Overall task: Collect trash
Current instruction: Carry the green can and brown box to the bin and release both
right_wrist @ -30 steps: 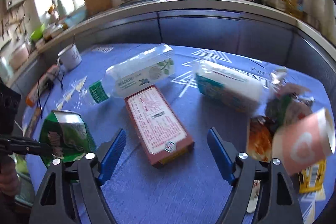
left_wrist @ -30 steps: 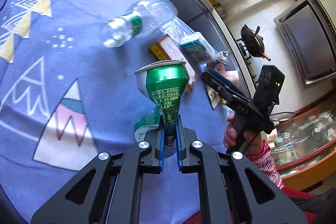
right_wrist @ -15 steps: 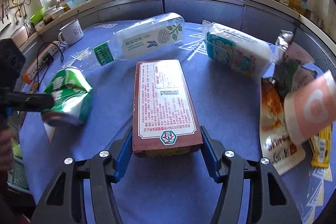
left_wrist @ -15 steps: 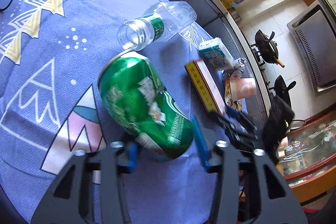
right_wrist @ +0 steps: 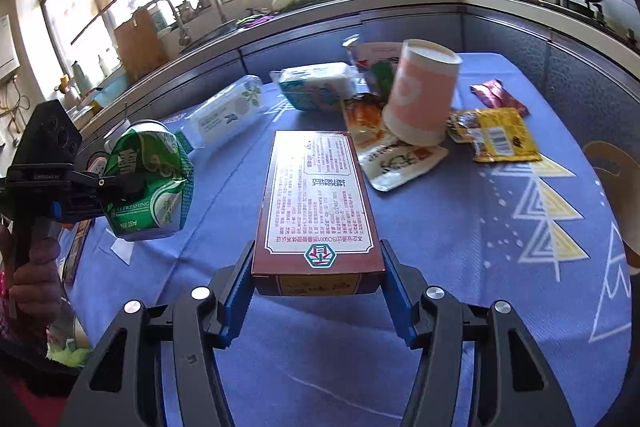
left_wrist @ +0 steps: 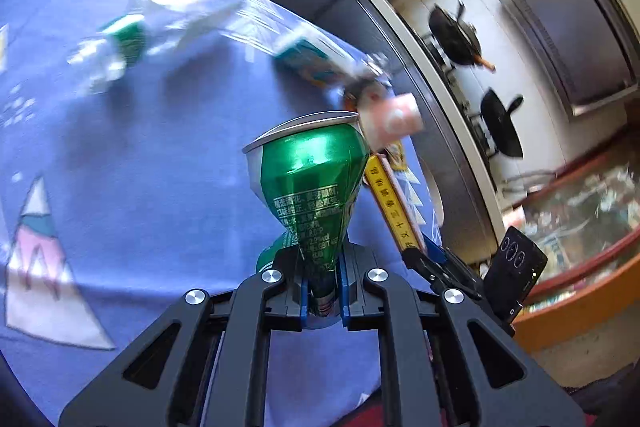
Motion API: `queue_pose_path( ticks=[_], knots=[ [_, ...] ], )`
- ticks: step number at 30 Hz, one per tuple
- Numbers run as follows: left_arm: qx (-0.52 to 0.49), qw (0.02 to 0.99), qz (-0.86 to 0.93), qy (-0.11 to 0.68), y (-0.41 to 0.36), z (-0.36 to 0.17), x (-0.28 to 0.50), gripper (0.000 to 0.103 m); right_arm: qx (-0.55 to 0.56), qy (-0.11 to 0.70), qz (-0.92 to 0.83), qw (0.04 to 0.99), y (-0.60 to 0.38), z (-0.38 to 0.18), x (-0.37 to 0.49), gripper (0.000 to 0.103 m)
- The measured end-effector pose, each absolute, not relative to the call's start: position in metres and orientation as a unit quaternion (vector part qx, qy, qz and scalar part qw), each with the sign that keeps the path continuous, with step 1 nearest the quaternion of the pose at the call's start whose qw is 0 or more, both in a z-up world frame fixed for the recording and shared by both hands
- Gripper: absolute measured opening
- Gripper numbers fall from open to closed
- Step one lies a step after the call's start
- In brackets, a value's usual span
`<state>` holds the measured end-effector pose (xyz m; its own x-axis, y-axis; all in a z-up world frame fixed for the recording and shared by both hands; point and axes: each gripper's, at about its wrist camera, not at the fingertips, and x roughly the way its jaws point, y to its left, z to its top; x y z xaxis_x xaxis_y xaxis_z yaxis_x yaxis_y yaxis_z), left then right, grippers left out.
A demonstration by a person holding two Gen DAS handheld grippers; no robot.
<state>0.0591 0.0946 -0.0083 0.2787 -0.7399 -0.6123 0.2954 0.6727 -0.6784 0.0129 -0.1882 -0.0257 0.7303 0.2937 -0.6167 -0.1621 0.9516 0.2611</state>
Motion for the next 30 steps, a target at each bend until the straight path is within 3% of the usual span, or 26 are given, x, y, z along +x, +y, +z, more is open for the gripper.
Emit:
queue_pose_path(
  ticks=[17,22,27,29,30],
  knots=[
    [0.038,0.703,-0.486,0.517,-0.263,0.025,0.101,0.01,0.27,0.27,-0.109,0.918,-0.411,-0.032,-0.04,0.059],
    [0.077,0.684,-0.493,0.531,-0.366,0.01,0.122,0.01,0.322,0.268,-0.142,0.897,-0.463,-0.049,-0.026,0.059],
    [0.099,0.684,-0.475,0.544,-0.416,-0.017,0.139,0.011,0.329,0.282,-0.154,0.888,-0.489,-0.06,-0.006,0.059],
    [0.114,0.692,-0.464,0.541,-0.427,-0.025,0.141,0.03,0.333,0.289,-0.159,0.883,-0.497,-0.064,0.0,0.06],
    [0.121,0.697,-0.456,0.54,-0.431,-0.027,0.142,0.057,0.337,0.29,-0.159,0.881,-0.5,-0.066,0.003,0.061]
  ],
)
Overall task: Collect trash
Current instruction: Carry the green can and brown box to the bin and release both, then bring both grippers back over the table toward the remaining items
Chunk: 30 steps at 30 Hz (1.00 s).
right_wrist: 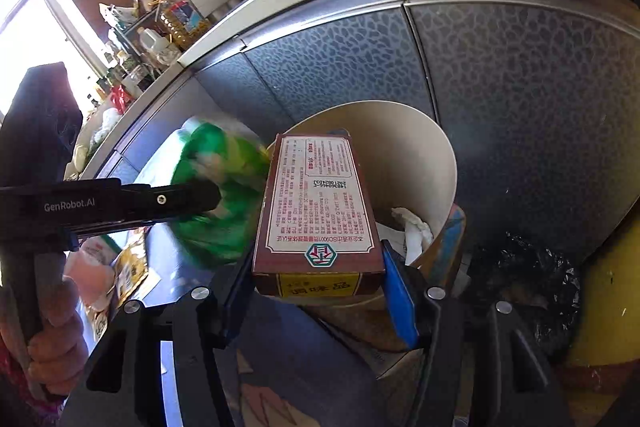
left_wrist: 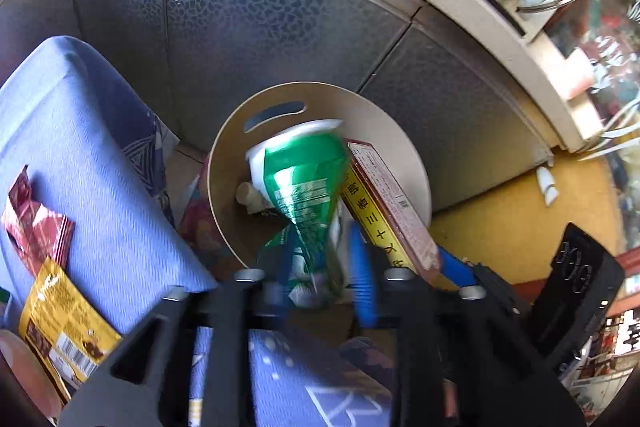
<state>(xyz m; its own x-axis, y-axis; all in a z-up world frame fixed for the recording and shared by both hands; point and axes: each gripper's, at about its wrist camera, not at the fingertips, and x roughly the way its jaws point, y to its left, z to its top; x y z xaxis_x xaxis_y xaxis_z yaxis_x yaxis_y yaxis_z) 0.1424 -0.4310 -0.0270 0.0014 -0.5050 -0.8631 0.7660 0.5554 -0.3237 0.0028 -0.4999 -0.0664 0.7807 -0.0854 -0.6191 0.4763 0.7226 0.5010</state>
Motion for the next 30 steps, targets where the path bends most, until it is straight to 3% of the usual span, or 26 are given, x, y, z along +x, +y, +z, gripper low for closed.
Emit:
queue_pose_path(
  ticks=[1,2,16,30],
  knots=[
    [0.125,0.707,-0.446,0.534,-0.434,-0.028,0.143,0.069,0.342,0.29,-0.161,0.879,-0.503,-0.069,0.004,0.069],
    [0.126,0.714,-0.443,0.527,-0.435,-0.028,0.142,0.069,0.348,0.285,-0.163,0.878,-0.505,-0.071,0.001,0.075],
    [0.164,0.819,-0.387,0.39,-0.321,0.024,0.071,0.067,0.398,0.221,-0.153,0.877,-0.467,-0.058,-0.053,0.075],
    [0.143,0.871,-0.327,0.338,-0.188,0.041,0.02,0.068,0.349,0.221,-0.121,0.903,-0.367,-0.017,-0.073,0.075]
  ],
)
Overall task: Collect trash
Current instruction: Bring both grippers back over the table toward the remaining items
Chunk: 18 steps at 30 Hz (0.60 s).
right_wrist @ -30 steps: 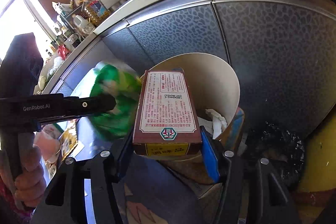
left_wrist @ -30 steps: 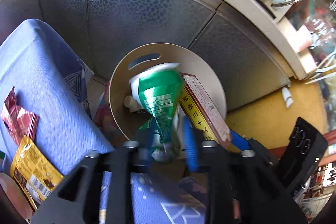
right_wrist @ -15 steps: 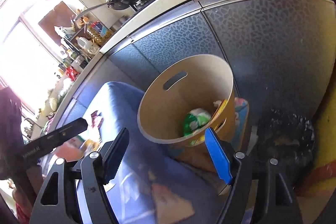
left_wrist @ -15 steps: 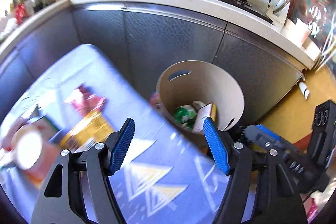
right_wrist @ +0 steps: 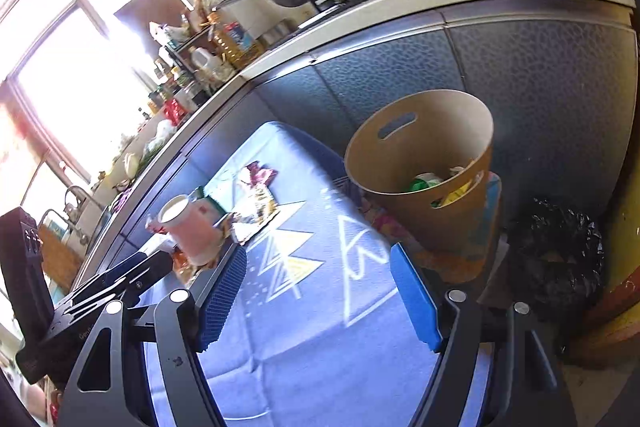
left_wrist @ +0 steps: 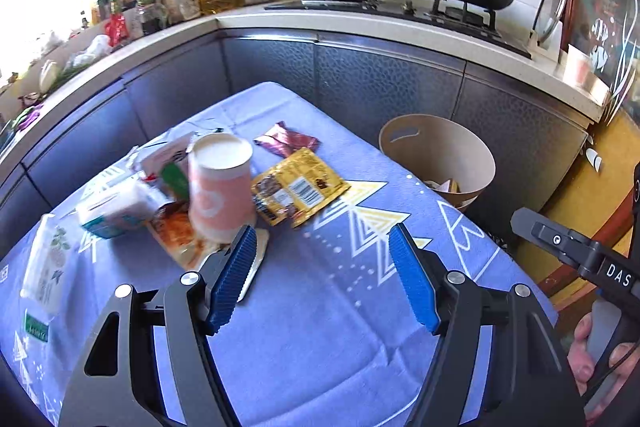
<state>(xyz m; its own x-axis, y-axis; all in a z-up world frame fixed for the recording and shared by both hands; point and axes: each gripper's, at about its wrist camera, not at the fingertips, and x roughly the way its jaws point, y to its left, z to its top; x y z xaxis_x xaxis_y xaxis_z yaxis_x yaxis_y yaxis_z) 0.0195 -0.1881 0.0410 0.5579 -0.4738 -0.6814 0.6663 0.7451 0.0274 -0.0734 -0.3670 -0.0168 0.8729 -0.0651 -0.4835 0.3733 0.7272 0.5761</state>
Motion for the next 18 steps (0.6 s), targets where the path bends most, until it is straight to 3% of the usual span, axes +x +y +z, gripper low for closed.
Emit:
queue_pose_path(
  ticks=[18],
  knots=[
    [0.109,0.887,-0.311,0.324,-0.132,0.044,0.003,0.069,0.313,0.203,-0.104,0.922,-0.32,0.021,-0.083,0.075]
  ],
)
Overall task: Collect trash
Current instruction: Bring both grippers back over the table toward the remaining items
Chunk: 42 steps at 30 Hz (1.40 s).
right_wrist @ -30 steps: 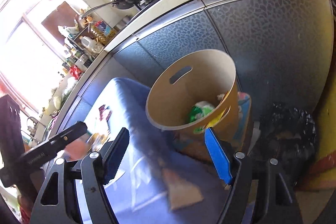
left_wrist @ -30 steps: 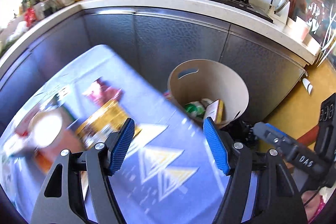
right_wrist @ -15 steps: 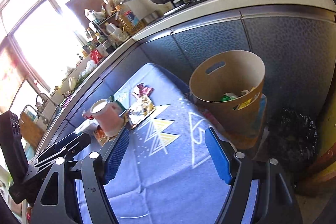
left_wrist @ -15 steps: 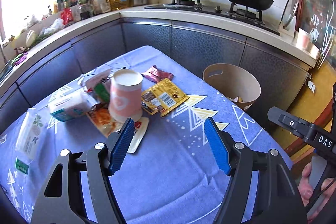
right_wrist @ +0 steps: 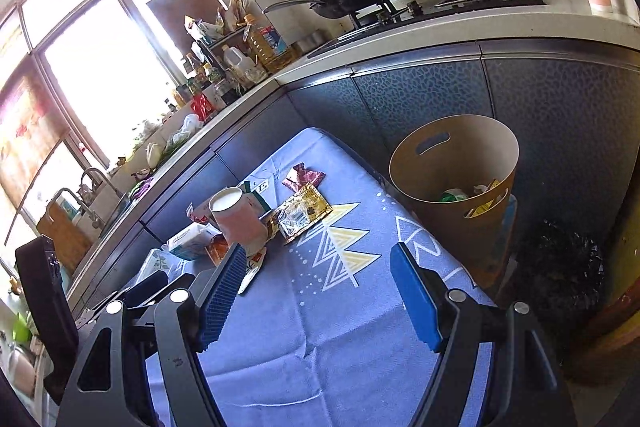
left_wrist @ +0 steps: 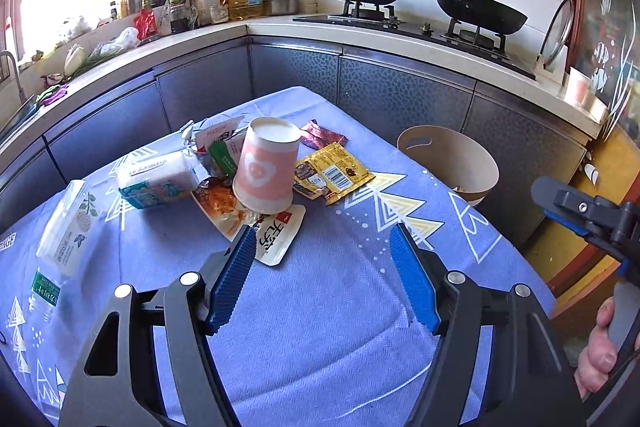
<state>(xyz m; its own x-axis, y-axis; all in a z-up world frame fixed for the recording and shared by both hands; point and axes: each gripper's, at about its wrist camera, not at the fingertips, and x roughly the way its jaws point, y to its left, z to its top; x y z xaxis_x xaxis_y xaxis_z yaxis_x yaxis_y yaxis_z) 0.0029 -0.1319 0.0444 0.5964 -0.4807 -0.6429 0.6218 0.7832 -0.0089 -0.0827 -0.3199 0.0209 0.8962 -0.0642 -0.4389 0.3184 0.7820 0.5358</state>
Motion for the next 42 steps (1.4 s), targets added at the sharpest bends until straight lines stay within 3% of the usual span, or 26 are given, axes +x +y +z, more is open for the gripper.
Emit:
queue_pose_path(
  ticks=[42],
  knots=[
    [0.093,0.908,-0.264,0.313,-0.095,0.046,0.009,0.072,0.317,0.217,-0.085,0.919,-0.313,0.018,-0.068,0.075]
  ],
)
